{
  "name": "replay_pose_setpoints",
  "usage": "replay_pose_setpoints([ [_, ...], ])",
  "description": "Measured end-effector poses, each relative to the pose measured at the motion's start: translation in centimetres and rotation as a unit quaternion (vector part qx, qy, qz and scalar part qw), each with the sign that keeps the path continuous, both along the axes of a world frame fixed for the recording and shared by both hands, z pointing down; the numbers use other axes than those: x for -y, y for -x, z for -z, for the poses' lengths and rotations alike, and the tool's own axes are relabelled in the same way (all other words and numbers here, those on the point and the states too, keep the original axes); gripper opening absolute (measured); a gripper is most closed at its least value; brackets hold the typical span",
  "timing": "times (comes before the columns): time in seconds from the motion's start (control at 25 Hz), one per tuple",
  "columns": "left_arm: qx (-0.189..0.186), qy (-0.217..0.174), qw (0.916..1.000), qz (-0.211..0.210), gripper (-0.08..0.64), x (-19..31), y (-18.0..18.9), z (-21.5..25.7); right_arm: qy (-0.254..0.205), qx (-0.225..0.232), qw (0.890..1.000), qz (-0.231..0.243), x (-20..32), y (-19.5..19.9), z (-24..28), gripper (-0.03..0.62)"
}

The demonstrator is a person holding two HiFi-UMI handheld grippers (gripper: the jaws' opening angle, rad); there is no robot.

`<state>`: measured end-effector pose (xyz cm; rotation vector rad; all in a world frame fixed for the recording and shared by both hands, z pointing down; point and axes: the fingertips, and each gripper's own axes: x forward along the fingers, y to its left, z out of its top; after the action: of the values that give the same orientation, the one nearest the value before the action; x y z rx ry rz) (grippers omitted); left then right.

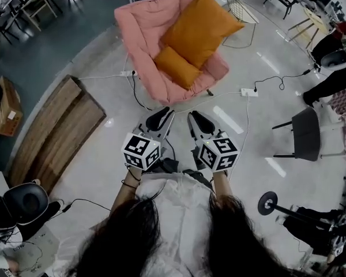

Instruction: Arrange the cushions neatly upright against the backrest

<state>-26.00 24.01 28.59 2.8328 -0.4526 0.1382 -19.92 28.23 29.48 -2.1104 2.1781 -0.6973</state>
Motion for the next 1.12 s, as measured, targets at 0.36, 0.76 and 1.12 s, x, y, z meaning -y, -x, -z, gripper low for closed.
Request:
replay_pose_setpoints([
  [0.36, 0.005, 0.014, 0.9997, -0.021, 0.080, 1.9, 0.1, -1.1, 0.016, -0.006, 1.000, -0.024, 1.0, -0.1, -1.0, 0.061],
  [0.76, 0.001, 0.032, 0.9990, -0.032, 0.080, 3.0, -3.5, -1.8, 0.025, -0.005, 0.999, -0.043, 0.8, -3.6, -1.7, 0.061],
  [1.12, 0.006, 0.044, 0.9990, 0.001, 0.080, 5.5, -9.8, -2.8, 0.027, 0.004, 0.999, -0.018, 3.5, -10.5, -3.0, 0.061],
])
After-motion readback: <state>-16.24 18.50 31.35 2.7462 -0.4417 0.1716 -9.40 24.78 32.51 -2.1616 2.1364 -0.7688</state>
